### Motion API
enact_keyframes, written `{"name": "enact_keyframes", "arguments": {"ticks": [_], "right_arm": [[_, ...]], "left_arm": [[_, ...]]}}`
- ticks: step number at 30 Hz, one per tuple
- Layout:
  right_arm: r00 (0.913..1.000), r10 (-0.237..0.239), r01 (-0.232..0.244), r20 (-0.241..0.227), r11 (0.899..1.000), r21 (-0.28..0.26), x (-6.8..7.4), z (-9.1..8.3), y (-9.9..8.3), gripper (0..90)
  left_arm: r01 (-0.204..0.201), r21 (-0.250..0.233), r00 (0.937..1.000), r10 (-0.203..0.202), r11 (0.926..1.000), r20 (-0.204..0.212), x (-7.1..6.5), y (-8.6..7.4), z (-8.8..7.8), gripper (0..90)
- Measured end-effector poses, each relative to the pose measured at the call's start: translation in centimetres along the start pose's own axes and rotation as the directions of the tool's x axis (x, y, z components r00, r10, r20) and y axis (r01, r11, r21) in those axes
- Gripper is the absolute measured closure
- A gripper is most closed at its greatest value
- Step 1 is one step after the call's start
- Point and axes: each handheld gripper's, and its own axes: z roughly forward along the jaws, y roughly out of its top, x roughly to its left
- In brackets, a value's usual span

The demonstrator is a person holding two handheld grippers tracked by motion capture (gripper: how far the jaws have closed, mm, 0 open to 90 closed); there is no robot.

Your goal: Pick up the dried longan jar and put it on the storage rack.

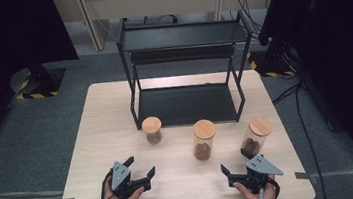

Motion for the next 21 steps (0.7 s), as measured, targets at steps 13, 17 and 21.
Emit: {"name": "enact_keyframes", "arguments": {"ticks": [13,17,21], "right_arm": [[0.9999,-0.011,0.011,-0.002,1.000,0.021,0.1,0.2,0.1,5.0],[0.9999,-0.016,0.016,0.003,1.000,0.023,0.2,0.2,0.1,5.0],[0.9999,-0.010,0.010,0.003,1.000,0.020,0.1,0.2,0.1,5.0]], "left_arm": [[-0.008,-0.028,0.9999,0.008,0.9996,-0.014,-0.2,0.4,0.1,11.4],[-0.020,-0.037,0.9997,0.019,0.9991,-0.018,0.0,1.0,0.3,11.5],[-0.021,-0.052,0.9996,0.020,0.9984,-0.019,0.2,1.7,0.7,11.5]]}}
